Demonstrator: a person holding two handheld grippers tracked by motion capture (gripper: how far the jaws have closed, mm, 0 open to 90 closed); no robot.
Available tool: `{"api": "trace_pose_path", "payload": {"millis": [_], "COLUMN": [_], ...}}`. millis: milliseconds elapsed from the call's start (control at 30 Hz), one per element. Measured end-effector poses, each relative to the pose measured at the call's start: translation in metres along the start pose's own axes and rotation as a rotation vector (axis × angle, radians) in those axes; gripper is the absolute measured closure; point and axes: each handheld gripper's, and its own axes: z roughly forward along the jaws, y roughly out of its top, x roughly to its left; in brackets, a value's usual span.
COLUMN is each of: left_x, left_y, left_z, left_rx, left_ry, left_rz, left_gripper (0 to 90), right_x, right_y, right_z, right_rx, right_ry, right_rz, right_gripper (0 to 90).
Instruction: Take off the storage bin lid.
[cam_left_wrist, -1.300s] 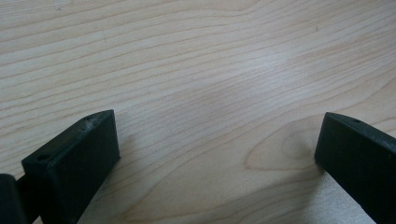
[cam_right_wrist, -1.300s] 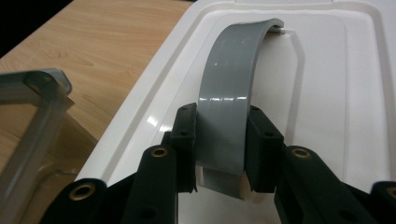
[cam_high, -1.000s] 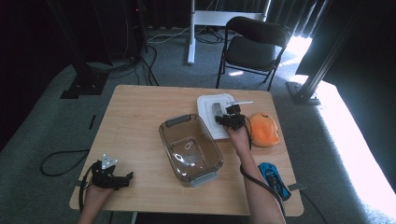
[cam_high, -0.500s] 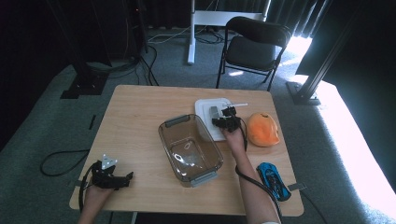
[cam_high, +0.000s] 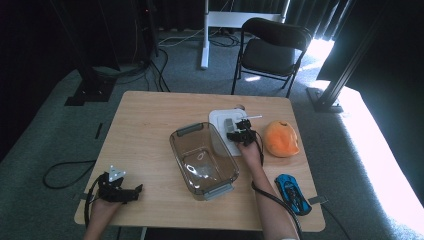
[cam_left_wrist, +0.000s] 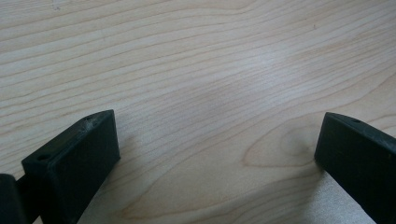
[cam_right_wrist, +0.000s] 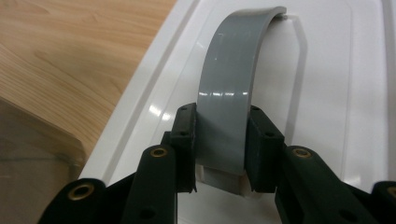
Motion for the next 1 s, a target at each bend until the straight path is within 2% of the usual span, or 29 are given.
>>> {"api": "trace_pose_path", "payload": {"millis": [267, 500, 567, 600, 633, 700, 833, 1000], "left_x": [0.000, 0.000, 0.000, 0.000, 0.000, 0.000, 0.000, 0.000], "left_y": [0.000, 0.000, 0.000, 0.000, 0.000, 0.000, 0.000, 0.000], "left_z": [0.000, 0.000, 0.000, 0.000, 0.000, 0.000, 0.000, 0.000], "left_rx": [0.000, 0.000, -0.001, -0.001, -0.001, -0.001, 0.000, 0.000], "left_ry": [0.000, 0.001, 0.002, 0.002, 0.002, 0.002, 0.002, 0.002], "left_rz": [-0.001, -0.002, -0.003, -0.003, -0.003, -0.003, -0.003, -0.003], "left_gripper": [0.2, 0.2, 0.2, 0.2, 0.2, 0.2, 0.2, 0.2], "right_x": [-0.001, -0.003, -0.005, -0.005, -0.004, -0.003, 0.000, 0.001], "right_y": [-0.002, -0.002, -0.003, -0.003, -0.003, -0.003, -0.004, -0.004], "right_z": [-0.002, -0.008, -0.010, -0.010, -0.012, -0.014, -0.020, -0.029], "right_rx": [0.000, 0.004, 0.007, 0.007, 0.019, 0.026, 0.021, 0.013], "right_ry": [-0.004, -0.005, 0.008, 0.008, -0.005, 0.001, -0.023, -0.018], "right_rz": [0.002, 0.025, 0.038, 0.038, 0.032, 0.025, -0.002, -0.002], "right_gripper": [49.3, 40.2, 37.1, 37.1, 32.9, 30.1, 29.4, 28.1]}}
